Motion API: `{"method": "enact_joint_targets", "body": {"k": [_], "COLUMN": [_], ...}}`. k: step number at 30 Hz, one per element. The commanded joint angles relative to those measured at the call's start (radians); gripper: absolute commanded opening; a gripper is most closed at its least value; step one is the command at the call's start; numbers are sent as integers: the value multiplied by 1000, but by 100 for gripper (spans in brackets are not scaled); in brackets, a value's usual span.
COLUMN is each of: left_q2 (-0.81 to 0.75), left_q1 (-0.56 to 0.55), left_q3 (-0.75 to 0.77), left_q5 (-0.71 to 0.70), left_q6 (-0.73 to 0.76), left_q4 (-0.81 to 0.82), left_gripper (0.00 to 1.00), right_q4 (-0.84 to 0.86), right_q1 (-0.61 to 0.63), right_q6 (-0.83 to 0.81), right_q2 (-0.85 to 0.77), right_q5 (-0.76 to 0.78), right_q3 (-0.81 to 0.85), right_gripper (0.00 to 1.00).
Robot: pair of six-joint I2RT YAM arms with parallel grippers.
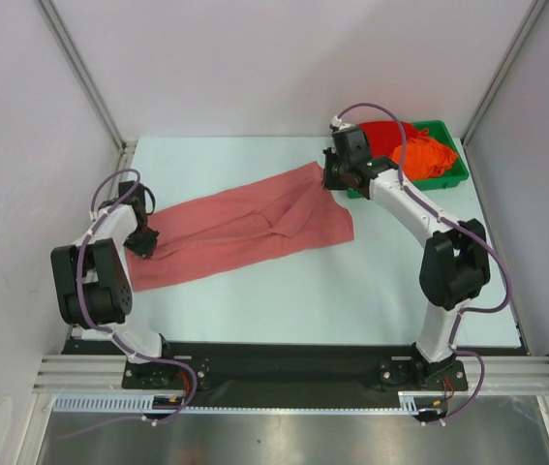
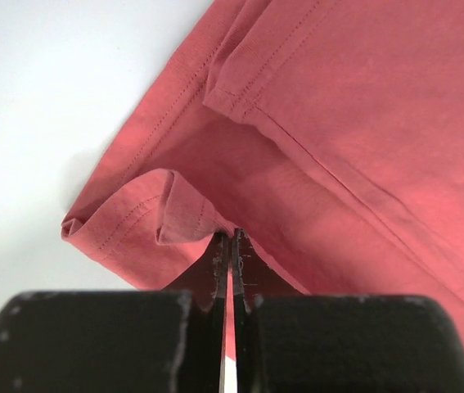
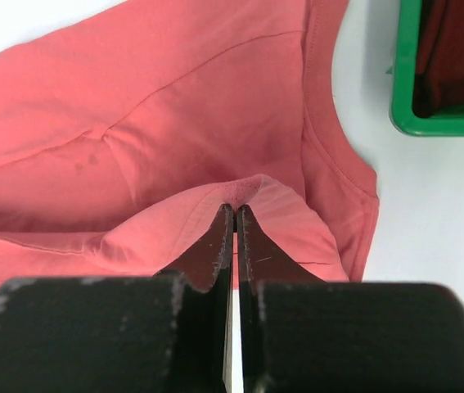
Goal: Fold and stack the t-shirts
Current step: Fold the tshirt
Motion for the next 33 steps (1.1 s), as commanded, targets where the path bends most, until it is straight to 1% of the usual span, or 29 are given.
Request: {"method": "enact_joint_targets", "body": {"k": [1,8,15,29,33], "left_q2": [27,41,85,93,111], "left_q1": [12,40,43,48,48], "left_q3": [52,60,84,86,110], "left_q5": [-18,-18,-15,-18,-11], "left_q6": [4,0,-2,-8,-11], "left_q4": [-1,11,14,31,28], "left_gripper": [1,3,4,5,5], "right_q4": [50,68,76,90,79], "right_q1": [-3,-9,-14,-26,-26], "right_q6": [-25,-32,-44,-39,-48], "right_q2": [26,74,144,190,221], "right_q5": [-3,-3,-11,-8,-6], "right_q3": [58,84,146,198,236], "right_gripper": [0,0,0,0,0]}}
